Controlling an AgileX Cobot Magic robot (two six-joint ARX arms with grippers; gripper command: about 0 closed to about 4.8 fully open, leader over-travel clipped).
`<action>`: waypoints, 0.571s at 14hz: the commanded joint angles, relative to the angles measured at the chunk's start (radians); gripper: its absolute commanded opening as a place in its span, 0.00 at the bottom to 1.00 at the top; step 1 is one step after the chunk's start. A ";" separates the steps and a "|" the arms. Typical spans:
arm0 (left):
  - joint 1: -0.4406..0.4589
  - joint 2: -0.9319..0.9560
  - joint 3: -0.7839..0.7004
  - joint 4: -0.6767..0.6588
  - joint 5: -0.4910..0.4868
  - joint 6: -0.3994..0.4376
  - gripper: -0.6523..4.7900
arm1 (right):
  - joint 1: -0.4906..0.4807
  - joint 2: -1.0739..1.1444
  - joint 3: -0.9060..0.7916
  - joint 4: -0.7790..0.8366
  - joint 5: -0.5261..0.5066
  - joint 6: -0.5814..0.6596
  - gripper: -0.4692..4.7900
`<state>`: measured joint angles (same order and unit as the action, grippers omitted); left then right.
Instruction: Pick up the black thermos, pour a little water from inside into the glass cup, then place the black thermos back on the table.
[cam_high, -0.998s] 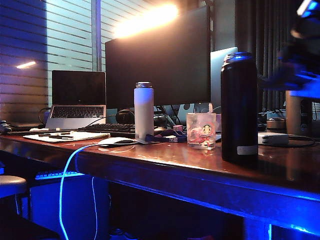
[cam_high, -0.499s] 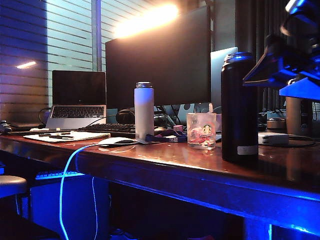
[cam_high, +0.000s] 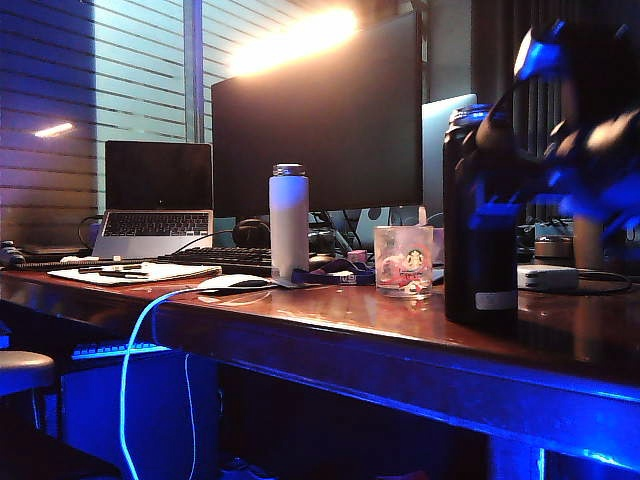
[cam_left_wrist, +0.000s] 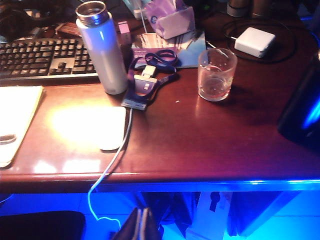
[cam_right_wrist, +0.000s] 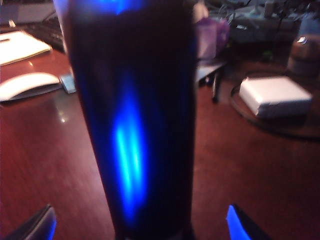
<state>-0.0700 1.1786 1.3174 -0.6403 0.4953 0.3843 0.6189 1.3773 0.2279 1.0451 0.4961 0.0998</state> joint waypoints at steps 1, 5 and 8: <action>0.000 -0.003 0.003 0.010 0.002 0.001 0.16 | 0.001 0.128 0.029 0.142 0.025 -0.002 1.00; 0.000 -0.003 0.003 0.010 0.002 0.001 0.16 | -0.002 0.161 0.106 0.126 0.028 -0.024 1.00; -0.001 -0.003 0.003 0.010 0.002 0.001 0.16 | -0.002 0.199 0.143 0.126 0.056 -0.033 1.00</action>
<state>-0.0700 1.1786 1.3174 -0.6399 0.4950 0.3847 0.6178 1.5696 0.3611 1.1614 0.5335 0.0692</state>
